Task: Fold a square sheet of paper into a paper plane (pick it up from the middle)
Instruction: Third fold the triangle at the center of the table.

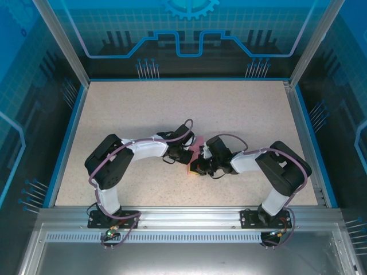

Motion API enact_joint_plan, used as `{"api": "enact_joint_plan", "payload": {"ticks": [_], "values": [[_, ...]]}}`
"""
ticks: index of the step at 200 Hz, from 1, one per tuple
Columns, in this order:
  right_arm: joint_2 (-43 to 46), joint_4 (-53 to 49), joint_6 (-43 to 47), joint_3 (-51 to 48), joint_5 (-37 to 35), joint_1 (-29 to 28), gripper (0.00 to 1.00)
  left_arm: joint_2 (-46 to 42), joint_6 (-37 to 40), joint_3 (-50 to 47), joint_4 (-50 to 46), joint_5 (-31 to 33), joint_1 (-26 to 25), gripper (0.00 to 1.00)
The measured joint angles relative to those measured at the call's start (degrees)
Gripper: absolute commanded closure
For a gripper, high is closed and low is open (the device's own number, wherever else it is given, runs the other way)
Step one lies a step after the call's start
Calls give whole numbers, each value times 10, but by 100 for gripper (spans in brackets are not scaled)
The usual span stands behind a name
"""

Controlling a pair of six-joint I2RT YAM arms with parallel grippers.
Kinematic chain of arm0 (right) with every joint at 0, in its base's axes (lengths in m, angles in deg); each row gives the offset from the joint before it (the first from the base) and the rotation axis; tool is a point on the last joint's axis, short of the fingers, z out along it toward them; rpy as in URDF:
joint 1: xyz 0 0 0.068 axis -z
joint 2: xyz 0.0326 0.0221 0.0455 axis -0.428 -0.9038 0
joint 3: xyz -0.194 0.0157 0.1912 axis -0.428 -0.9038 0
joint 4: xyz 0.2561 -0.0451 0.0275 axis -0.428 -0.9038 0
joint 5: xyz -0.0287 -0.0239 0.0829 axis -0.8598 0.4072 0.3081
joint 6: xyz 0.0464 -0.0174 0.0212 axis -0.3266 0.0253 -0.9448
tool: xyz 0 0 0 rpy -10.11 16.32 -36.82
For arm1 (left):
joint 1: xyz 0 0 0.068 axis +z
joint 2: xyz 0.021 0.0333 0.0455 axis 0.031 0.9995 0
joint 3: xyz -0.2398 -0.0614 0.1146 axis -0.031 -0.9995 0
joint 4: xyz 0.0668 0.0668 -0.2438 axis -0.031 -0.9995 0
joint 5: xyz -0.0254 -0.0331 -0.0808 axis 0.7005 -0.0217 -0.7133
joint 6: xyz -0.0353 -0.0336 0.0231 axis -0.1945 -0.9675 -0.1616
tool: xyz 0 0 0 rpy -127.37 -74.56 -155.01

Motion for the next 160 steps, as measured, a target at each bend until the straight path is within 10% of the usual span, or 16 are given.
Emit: {"api": "enact_joint_plan", "payload": {"ticks": [160], "values": [[8,-21,17,0,-1,3,100,1,1,2,0,0,0,90]]}}
